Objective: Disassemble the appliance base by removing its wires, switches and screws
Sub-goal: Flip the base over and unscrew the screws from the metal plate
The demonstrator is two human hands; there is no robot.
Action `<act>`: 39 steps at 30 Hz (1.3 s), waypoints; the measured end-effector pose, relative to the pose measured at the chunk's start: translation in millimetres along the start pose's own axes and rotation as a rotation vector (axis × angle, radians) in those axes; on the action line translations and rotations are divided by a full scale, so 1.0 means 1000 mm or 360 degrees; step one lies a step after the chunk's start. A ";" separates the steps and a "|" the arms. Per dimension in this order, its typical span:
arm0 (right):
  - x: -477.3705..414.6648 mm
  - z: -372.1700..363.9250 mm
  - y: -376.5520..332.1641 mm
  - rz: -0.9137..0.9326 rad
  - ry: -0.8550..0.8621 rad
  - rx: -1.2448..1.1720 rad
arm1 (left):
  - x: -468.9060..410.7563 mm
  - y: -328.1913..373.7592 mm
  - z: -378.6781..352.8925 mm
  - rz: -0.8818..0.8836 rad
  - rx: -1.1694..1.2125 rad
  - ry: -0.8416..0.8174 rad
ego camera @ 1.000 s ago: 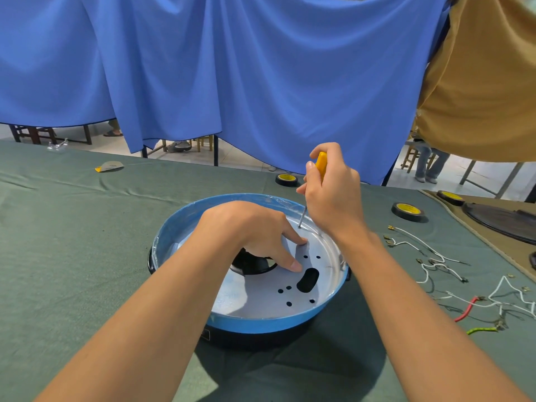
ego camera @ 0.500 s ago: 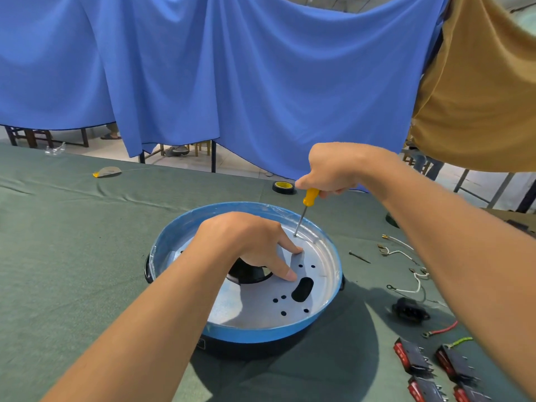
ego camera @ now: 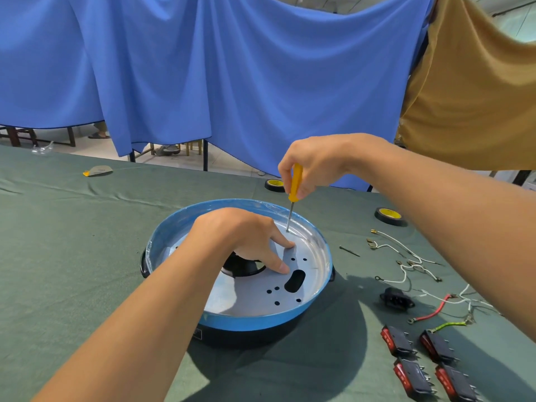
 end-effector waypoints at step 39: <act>0.002 -0.016 -0.008 -0.0231 0.0316 -0.0142 | 0.006 0.004 0.001 -0.0005 0.0008 0.0015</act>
Point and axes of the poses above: each hand's wrist, its own x-axis away from the middle knuckle, its own z-axis out of the back of the hand, y = z × x, the point moved 2 cm from there along -x, towards the middle knuckle, and after that the axes turned 8 degrees about -z, right-handed, at the moved point
